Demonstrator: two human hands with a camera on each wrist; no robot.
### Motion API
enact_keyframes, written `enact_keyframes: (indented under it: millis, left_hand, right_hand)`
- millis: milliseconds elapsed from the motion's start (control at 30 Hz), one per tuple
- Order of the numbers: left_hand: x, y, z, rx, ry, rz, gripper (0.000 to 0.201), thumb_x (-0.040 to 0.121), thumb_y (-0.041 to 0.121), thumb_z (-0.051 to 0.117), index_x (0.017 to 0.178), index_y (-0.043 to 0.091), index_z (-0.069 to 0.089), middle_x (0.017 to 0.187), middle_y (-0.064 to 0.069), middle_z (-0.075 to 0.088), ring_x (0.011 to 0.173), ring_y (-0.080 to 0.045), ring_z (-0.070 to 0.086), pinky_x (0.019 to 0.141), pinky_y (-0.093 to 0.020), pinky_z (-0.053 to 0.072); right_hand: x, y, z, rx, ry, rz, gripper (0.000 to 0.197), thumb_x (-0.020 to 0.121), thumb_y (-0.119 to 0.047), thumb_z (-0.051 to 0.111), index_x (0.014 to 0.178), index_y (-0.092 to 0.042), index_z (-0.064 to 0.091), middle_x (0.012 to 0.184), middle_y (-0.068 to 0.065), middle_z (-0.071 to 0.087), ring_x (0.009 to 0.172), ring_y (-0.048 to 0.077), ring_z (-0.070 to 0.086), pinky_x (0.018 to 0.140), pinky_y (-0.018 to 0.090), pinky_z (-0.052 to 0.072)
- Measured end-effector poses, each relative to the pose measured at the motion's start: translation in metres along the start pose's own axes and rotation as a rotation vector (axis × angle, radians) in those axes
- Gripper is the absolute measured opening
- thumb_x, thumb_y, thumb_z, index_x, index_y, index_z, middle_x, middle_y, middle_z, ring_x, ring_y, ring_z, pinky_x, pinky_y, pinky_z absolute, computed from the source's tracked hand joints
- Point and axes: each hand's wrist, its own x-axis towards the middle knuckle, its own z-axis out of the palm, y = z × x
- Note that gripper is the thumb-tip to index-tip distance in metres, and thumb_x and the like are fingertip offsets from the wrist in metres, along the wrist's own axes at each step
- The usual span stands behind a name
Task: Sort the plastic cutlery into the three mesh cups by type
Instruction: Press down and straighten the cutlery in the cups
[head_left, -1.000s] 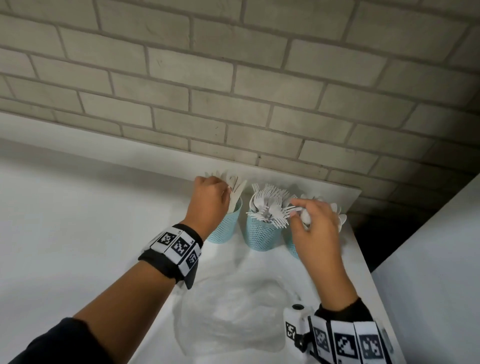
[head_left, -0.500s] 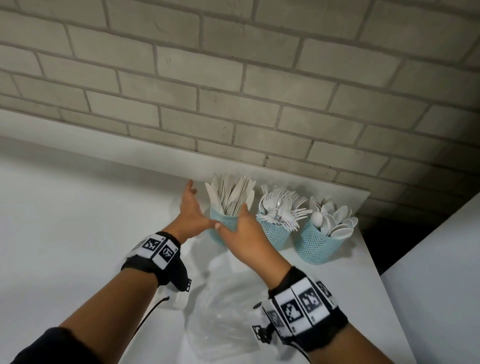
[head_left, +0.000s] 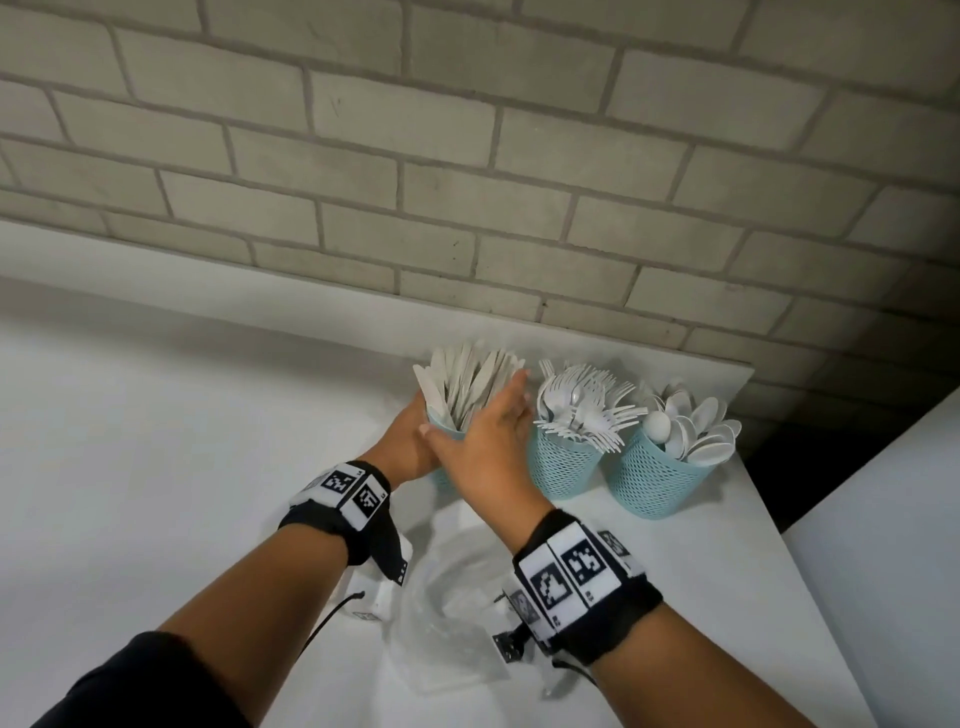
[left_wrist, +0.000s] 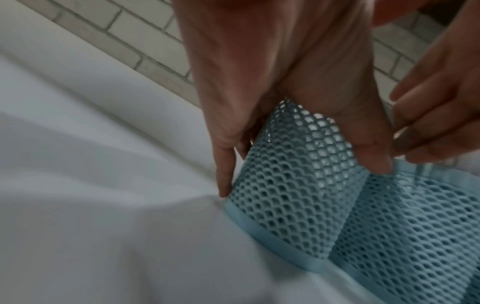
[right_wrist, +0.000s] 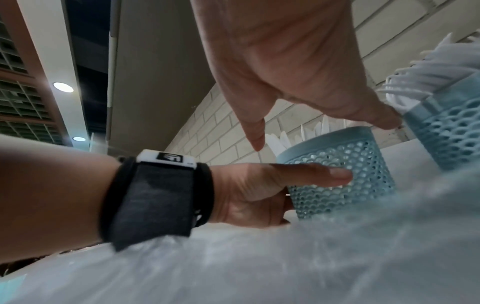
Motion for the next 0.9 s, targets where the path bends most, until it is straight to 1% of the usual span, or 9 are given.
enact_keyframes:
  millis: [167, 267, 333, 400, 433, 500, 700, 833, 900]
  left_hand:
    - [0.001, -0.010, 0.000, 0.051, -0.027, -0.011, 0.072, 0.079, -0.002, 0.070, 0.139, 0.004, 0.032, 0.123, 0.006, 0.049, 0.113, -0.005, 0.052, 0.094, -0.006, 0.040]
    - [0.004, -0.020, -0.001, 0.106, 0.008, -0.050, 0.095, 0.054, 0.039, 0.085, 0.134, 0.008, 0.045, 0.123, 0.001, 0.059, 0.115, -0.015, 0.057, 0.104, -0.034, 0.045]
    - [0.006, -0.029, -0.003, 0.081, 0.036, -0.079, 0.097, 0.044, 0.044, 0.083, 0.128, 0.006, 0.050, 0.113, 0.000, 0.065, 0.107, -0.014, 0.062, 0.100, -0.039, 0.048]
    - [0.008, -0.034, -0.004, 0.067, 0.050, -0.103, 0.099, 0.042, 0.041, 0.086, 0.128, 0.008, 0.048, 0.111, -0.002, 0.066, 0.105, -0.015, 0.063, 0.098, -0.042, 0.049]
    - [0.008, -0.035, -0.004, 0.070, 0.048, -0.106, 0.101, 0.042, 0.039, 0.087, 0.129, 0.010, 0.046, 0.112, -0.002, 0.066, 0.105, -0.016, 0.064, 0.097, -0.044, 0.049]
    - [0.008, -0.036, -0.004, 0.087, 0.044, -0.100, 0.104, 0.042, 0.035, 0.089, 0.131, 0.015, 0.039, 0.115, -0.002, 0.064, 0.107, -0.017, 0.063, 0.096, -0.045, 0.050]
    - [0.005, -0.037, 0.000, 0.077, 0.100, -0.090, 0.102, 0.046, 0.023, 0.088, 0.131, 0.017, 0.033, 0.118, -0.002, 0.058, 0.109, -0.018, 0.059, 0.097, -0.045, 0.049]
    - [0.006, -0.041, 0.002, 0.049, 0.106, -0.080, 0.097, 0.052, 0.014, 0.086, 0.132, 0.019, 0.031, 0.117, 0.002, 0.056, 0.111, -0.017, 0.056, 0.100, -0.041, 0.046]
    - [0.007, -0.042, 0.003, 0.032, 0.107, -0.074, 0.100, 0.050, 0.015, 0.085, 0.134, 0.020, 0.031, 0.118, 0.003, 0.056, 0.112, -0.016, 0.056, 0.100, -0.040, 0.045]
  right_hand:
    - [0.036, -0.016, 0.007, -0.143, -0.041, 0.063, 0.127, 0.077, -0.048, 0.069, 0.139, -0.012, -0.035, 0.151, 0.035, 0.002, 0.142, 0.045, -0.003, 0.118, 0.050, -0.003]
    - [0.059, -0.016, 0.011, -0.085, -0.067, -0.043, 0.129, 0.072, -0.042, 0.076, 0.142, -0.019, -0.030, 0.148, 0.024, 0.031, 0.139, 0.041, 0.022, 0.116, 0.050, 0.017]
    - [0.065, -0.014, 0.011, -0.015, -0.111, -0.133, 0.108, 0.072, -0.027, 0.077, 0.149, -0.021, 0.001, 0.133, 0.016, 0.052, 0.122, 0.034, 0.048, 0.104, 0.042, 0.040]
    - [0.068, -0.009, 0.011, 0.029, -0.099, -0.188, 0.059, 0.075, -0.017, 0.073, 0.127, -0.015, 0.046, 0.105, 0.006, 0.064, 0.100, 0.026, 0.060, 0.085, 0.033, 0.049]
    - [0.069, -0.007, 0.010, 0.077, -0.075, -0.202, 0.037, 0.075, -0.014, 0.071, 0.108, -0.014, 0.054, 0.089, 0.001, 0.063, 0.088, 0.023, 0.060, 0.077, 0.032, 0.049]
    - [0.068, -0.003, 0.008, 0.209, -0.008, -0.209, 0.019, 0.077, -0.012, 0.068, 0.087, -0.015, 0.052, 0.072, -0.004, 0.055, 0.074, 0.020, 0.057, 0.069, 0.033, 0.048]
    - [0.065, -0.001, 0.007, 0.475, 0.292, -0.211, 0.022, 0.079, -0.006, 0.063, 0.091, -0.017, 0.049, 0.069, -0.003, 0.055, 0.067, 0.021, 0.058, 0.063, 0.033, 0.051]
    - [0.064, 0.003, 0.006, 0.514, 0.331, -0.172, 0.043, 0.081, -0.012, 0.066, 0.119, -0.015, 0.044, 0.077, -0.004, 0.056, 0.063, 0.010, 0.055, 0.051, 0.006, 0.041]
    - [0.065, 0.003, 0.006, 0.493, 0.354, -0.157, 0.055, 0.080, -0.014, 0.068, 0.127, -0.015, 0.039, 0.089, 0.002, 0.058, 0.074, 0.012, 0.058, 0.064, 0.008, 0.047]
